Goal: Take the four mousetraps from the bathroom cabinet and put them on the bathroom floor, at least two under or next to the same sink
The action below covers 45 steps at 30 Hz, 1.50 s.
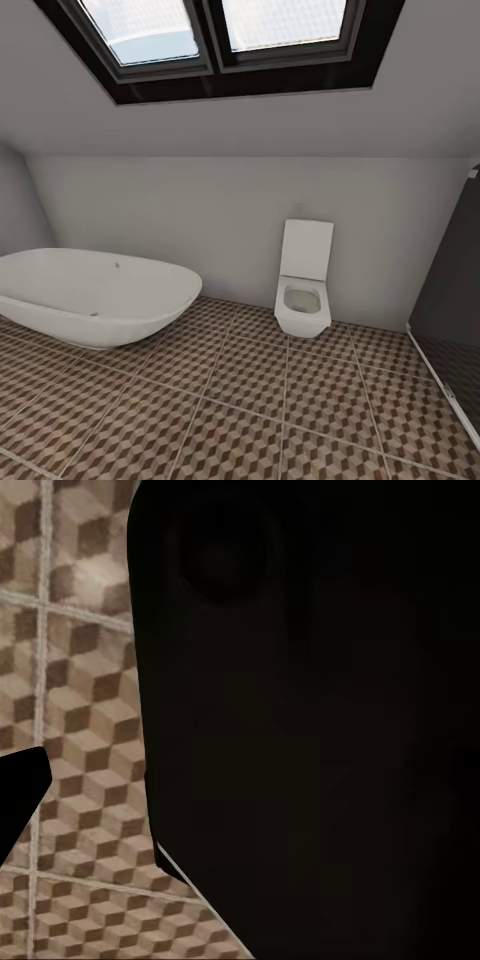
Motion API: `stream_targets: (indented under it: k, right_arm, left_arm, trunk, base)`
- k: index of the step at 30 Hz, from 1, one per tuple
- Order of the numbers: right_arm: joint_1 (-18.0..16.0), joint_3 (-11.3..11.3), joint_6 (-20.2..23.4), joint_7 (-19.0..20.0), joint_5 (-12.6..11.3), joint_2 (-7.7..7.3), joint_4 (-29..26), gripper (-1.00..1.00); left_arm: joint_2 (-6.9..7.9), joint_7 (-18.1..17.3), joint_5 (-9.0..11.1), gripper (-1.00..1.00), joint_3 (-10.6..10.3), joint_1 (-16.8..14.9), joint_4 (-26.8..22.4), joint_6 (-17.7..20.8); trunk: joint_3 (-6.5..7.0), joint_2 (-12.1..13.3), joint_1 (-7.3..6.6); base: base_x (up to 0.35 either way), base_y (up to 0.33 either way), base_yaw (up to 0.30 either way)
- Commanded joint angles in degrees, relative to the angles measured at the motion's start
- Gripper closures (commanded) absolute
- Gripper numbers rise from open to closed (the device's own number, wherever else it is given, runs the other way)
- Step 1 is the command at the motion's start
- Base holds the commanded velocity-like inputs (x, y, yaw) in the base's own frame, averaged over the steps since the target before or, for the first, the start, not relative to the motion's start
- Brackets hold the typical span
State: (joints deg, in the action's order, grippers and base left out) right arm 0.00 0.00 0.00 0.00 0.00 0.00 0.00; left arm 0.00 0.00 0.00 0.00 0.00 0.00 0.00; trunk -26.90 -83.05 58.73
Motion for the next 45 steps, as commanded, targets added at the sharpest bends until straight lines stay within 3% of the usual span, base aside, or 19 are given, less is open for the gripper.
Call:
stream_targets:
  k: [1,8,12,33,45]
  right_arm:
    - [0.0,0.0,0.0,0.0,0.0,0.0,0.0,-1.0]
    - [0.18,0.08,-0.04,-0.13,0.04,0.74,-0.62,-1.0]
    - [0.1,0.07,-0.32,-0.1,0.05,1.92,-1.92,-1.0]
    - [0.09,0.09,-1.39,-0.1,0.09,1.93,-3.77,-1.0]
    - [0.09,-0.04,-2.33,-0.09,-0.18,2.28,-4.03,-1.0]
  left_arm:
    - [0.0,0.0,0.0,-1.0,0.0,0.0,0.0,0.0]
    - [0.12,-0.09,-0.11,-1.0,0.09,0.16,0.09,0.0]
    - [0.57,-0.09,-0.13,-1.0,0.09,0.1,0.09,0.0]
    - [0.7,-0.09,-0.09,-1.0,0.09,0.09,0.09,0.0]
    - [-0.36,-0.26,0.23,-1.0,0.36,0.09,-0.4,0.0]
  trunk:
    - [-0.03,-0.03,0.0]
    - [-0.03,-0.03,0.0]
    - [-0.03,-0.03,0.0]
    - [-0.03,-0.03,0.0]
    - [-0.03,-0.03,0.0]
  base:
    - [0.0,0.0,0.0]
    - [0.0,0.0,0.0]
    - [0.0,0.0,0.0]
    - [0.0,0.0,0.0]
    - [0.0,0.0,0.0]
